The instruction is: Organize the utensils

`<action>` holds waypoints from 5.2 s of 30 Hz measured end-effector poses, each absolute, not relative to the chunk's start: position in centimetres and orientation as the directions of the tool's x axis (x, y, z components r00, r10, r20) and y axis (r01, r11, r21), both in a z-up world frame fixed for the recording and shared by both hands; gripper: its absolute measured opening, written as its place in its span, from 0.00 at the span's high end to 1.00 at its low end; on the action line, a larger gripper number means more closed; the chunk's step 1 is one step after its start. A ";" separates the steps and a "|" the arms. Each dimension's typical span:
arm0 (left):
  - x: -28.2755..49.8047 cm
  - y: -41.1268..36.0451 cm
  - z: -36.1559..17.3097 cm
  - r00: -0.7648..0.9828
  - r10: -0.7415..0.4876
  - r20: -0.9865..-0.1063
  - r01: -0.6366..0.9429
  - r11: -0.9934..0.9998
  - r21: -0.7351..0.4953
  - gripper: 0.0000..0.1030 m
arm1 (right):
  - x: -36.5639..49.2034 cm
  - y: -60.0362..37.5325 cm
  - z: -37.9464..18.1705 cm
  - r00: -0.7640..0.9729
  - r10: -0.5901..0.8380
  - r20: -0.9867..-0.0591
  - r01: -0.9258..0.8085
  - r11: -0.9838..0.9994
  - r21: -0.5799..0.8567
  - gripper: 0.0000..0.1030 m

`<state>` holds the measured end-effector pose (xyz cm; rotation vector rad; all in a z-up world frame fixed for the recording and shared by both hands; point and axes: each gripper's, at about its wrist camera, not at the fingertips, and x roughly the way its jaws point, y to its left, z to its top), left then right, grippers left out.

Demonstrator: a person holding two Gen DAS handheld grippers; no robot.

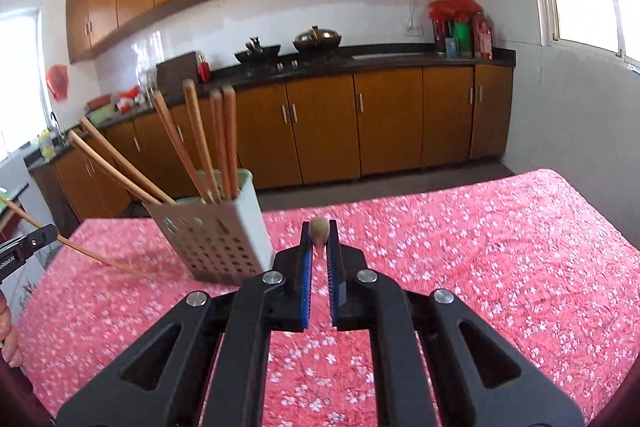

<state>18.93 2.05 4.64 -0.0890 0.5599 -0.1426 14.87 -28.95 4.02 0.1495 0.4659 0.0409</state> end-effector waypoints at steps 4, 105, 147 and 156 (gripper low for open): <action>18.6 1.9 6.1 0.849 -0.176 -0.499 0.125 0.983 -0.134 0.92 | 14.6 -28.9 5.4 0.903 0.101 -0.418 -0.028 0.984 0.178 0.93; 5.6 -0.5 -0.2 0.932 0.007 -0.362 0.004 1.000 0.030 0.04 | 2.9 -23.0 -0.8 0.920 0.042 -0.389 -0.020 0.998 0.063 0.02; 5.6 -0.8 -0.6 0.928 -0.001 -0.373 0.007 1.000 0.014 0.04 | 3.0 -23.6 -1.0 0.914 0.040 -0.404 -0.007 0.997 0.081 0.02; 5.6 -1.0 -0.7 0.927 -0.001 -0.375 0.006 1.000 0.014 0.04 | 3.0 -23.7 -1.0 0.914 0.041 -0.404 -0.008 0.997 0.082 0.02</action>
